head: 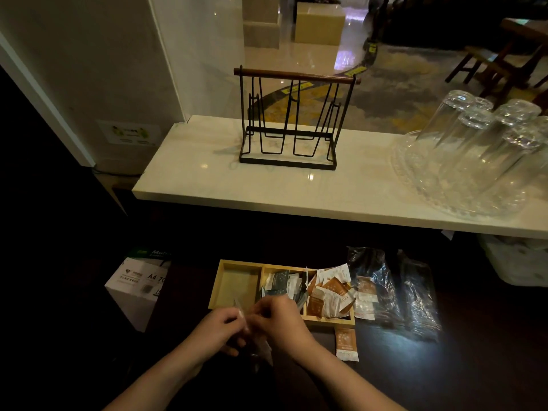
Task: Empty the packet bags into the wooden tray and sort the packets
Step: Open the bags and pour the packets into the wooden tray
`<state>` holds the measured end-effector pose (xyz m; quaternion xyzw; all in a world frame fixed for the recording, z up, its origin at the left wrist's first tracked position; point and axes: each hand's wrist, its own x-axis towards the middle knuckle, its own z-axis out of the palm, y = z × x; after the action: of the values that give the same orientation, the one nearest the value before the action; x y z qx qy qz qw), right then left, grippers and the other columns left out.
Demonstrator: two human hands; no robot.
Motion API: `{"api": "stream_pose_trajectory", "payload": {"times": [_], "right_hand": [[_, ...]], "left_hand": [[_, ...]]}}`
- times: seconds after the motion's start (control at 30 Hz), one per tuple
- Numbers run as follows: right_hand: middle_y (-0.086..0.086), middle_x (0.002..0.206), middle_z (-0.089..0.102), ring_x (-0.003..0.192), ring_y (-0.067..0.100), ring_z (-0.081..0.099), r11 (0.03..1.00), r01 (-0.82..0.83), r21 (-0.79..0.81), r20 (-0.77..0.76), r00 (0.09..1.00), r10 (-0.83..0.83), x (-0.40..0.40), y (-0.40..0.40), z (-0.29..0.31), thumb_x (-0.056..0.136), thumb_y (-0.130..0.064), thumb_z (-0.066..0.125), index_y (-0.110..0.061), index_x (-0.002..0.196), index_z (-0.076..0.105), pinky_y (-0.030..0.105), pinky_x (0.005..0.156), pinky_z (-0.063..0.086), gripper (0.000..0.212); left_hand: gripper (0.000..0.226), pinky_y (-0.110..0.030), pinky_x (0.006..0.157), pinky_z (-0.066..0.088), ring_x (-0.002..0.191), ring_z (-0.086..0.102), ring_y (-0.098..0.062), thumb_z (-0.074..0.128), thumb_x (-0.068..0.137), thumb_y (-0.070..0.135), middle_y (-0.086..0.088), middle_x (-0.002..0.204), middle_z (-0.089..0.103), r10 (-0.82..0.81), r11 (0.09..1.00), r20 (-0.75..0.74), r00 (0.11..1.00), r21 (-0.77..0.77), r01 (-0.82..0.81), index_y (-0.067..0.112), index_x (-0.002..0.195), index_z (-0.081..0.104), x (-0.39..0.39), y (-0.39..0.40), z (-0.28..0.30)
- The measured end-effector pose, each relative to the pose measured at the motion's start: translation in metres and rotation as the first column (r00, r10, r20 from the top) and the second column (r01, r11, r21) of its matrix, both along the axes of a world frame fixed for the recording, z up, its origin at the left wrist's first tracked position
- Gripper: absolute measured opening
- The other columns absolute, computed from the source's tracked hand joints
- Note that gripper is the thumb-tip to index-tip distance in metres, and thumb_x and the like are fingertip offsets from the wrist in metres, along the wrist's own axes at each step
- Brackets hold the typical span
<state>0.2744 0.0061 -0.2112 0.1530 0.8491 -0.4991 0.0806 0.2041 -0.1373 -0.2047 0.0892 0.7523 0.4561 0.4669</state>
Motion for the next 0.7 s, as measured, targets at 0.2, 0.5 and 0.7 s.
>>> {"api": "stream_pose_trajectory", "payload": {"times": [0.2,0.5,0.7], "right_hand": [[0.000,0.092,0.066,0.083,0.005,0.060,0.983,0.000,0.185,-0.090,0.996,0.016,0.001,0.000,-0.004,0.092,-0.018,0.055,-0.014,0.098,0.065,0.015,0.074,0.050,0.011],[-0.002,0.074,0.066,0.064,0.015,0.065,0.662,0.021,0.749,-0.146,0.980,0.133,0.005,0.028,0.007,0.053,-0.009,0.086,-0.019,0.077,0.065,0.022,0.049,0.048,0.033],[0.000,0.075,0.064,0.067,0.021,0.065,0.623,-0.038,0.782,-0.099,0.978,0.185,0.001,0.038,0.014,0.041,-0.007,0.087,-0.017,0.078,0.065,0.027,0.049,0.049,0.045]], "left_hand": [[0.030,-0.036,0.063,0.052,0.061,0.060,-0.019,0.054,0.091,0.007,0.000,0.060,0.060,-0.009,0.997,-0.174,0.985,-0.078,-0.005,0.015,0.062,0.053,-0.001,-0.005,-0.006],[0.020,-0.027,0.072,0.050,0.074,0.057,-0.003,0.060,0.081,0.025,0.009,0.084,0.055,-0.368,0.912,-0.564,0.739,-0.373,0.170,0.020,0.062,0.057,-0.013,-0.027,0.015],[0.030,-0.024,0.079,0.050,0.086,0.058,-0.001,0.054,0.086,0.025,0.013,0.099,0.058,-0.477,0.873,-0.562,0.676,-0.395,0.287,0.029,0.057,0.049,-0.018,-0.024,0.031]]}}
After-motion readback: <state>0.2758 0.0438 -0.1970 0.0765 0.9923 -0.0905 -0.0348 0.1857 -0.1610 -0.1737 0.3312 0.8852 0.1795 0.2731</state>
